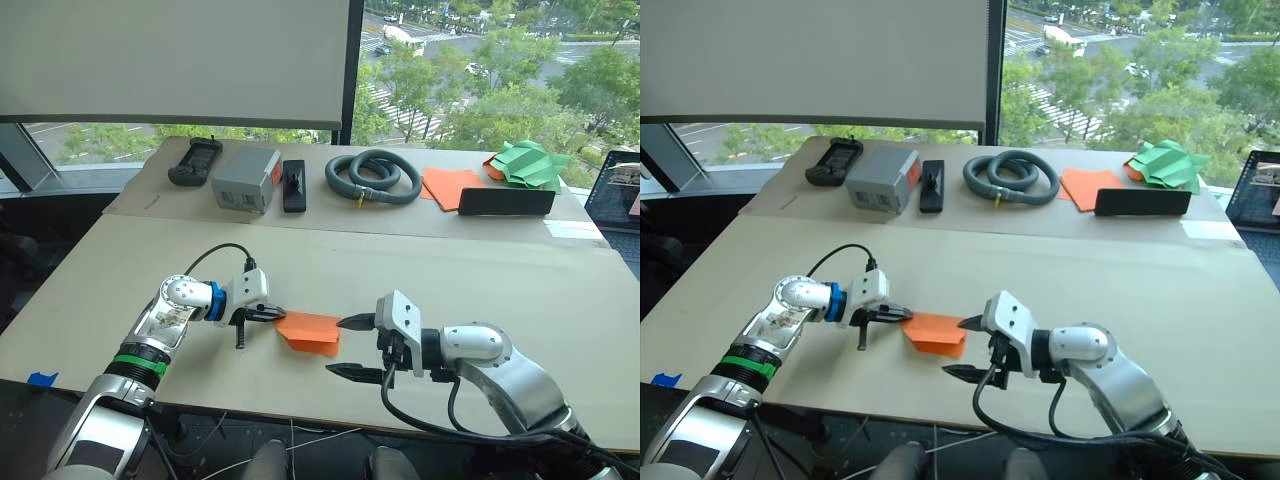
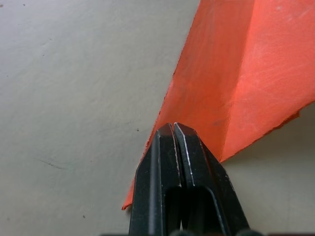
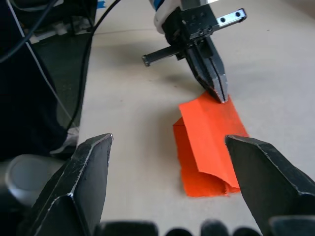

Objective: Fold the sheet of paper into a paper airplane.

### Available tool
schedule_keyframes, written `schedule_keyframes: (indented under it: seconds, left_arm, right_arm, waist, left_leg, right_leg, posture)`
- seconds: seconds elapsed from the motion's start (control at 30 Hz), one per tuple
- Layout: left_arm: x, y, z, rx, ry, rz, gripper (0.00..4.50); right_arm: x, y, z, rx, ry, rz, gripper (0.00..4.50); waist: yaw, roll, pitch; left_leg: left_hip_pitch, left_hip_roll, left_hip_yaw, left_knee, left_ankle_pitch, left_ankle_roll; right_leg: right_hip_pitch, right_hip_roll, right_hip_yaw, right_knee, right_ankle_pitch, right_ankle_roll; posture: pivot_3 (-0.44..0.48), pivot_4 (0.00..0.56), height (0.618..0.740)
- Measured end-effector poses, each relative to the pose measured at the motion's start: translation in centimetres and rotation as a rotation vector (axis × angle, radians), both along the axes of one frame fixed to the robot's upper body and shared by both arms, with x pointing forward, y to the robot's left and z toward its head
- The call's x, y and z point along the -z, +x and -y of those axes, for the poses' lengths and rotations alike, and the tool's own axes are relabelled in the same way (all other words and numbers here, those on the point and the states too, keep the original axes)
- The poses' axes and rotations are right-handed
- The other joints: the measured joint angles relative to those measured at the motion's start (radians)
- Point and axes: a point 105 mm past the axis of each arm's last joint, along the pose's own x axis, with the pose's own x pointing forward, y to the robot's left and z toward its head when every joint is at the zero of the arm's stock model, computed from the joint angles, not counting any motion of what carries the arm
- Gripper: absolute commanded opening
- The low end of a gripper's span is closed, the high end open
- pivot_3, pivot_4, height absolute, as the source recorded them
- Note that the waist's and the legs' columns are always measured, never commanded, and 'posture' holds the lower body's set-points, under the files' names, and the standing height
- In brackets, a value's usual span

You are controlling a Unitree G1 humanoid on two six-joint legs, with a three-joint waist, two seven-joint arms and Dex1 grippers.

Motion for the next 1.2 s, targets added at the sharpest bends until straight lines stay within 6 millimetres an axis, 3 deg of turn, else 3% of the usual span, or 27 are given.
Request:
schedule_keyframes:
  seconds: [0.17,0.3,0.57,0.63,0.67,0.8,1.2]
  left_arm:
    - [0.1,-0.4,0.4,0.011,-0.011,0.002,0.00]
    - [0.1,-0.7,0.7,0.022,-0.014,0.002,0.00]
    - [0.2,-1.2,0.8,0.033,-0.013,-0.006,0.00]
    - [0.2,-1.3,0.8,0.037,-0.013,-0.008,0.00]
    - [0.2,-1.3,0.8,0.038,-0.013,-0.008,0.00]
    - [0.2,-1.3,0.8,0.039,-0.013,-0.010,0.00]
    - [0.3,-1.4,0.8,0.039,-0.010,-0.017,0.00]
  right_arm:
    - [2.2,-0.7,-0.6,-0.017,-0.052,-0.052,1.42]
    - [2.6,0.1,-0.6,0.016,-0.066,0.005,0.08]
    - [-0.5,1.7,-1.0,-0.008,-0.065,0.293,0.08]
    - [-0.2,2.1,-0.9,-0.014,-0.109,0.340,0.08]
    - [0.3,2.2,-0.9,-0.022,-0.132,0.350,0.62]
    - [1.8,2.1,-1.1,-0.061,-0.200,0.385,1.87]
    - [4.2,3.6,-1.1,-0.001,-0.261,0.438,1.87]
  waist:
    - [0.001,0.000,0.000]
    - [0.000,0.000,0.000]
    - [0.000,0.000,0.000]
    - [0.000,0.000,0.000]
    - [0.000,0.000,0.000]
    - [0.000,0.000,0.000]
    - [-0.001,0.000,0.000]
  left_leg:
    - [0.000,0.000,0.000,0.002,0.000,0.000]
    - [0.000,0.000,0.000,0.003,0.000,0.000]
    - [0.001,0.000,0.000,0.003,0.000,0.000]
    - [0.001,0.000,0.000,0.003,0.000,0.000]
    - [0.001,0.000,0.000,0.003,0.000,0.000]
    - [0.001,0.000,0.000,0.003,0.000,0.000]
    - [0.002,0.000,0.000,0.003,0.000,0.000]
  right_leg:
    - [0.001,0.000,0.000,0.000,0.000,0.000]
    - [0.002,0.000,0.000,0.000,0.000,0.001]
    - [0.004,0.000,-0.001,-0.001,-0.001,0.001]
    - [0.004,0.000,-0.001,-0.001,-0.001,0.001]
    - [0.004,0.000,-0.001,-0.001,-0.001,0.001]
    - [0.004,0.000,-0.001,-0.001,-0.001,0.001]
    - [0.007,0.000,-0.001,-0.001,-0.001,0.001]
  posture:
    - [0.000,0.150,0.702]
    - [0.000,0.150,0.702]
    - [0.000,0.150,0.702]
    - [0.000,0.150,0.702]
    - [0.000,0.150,0.702]
    - [0.000,0.150,0.702]
    - [0.000,0.150,0.702]
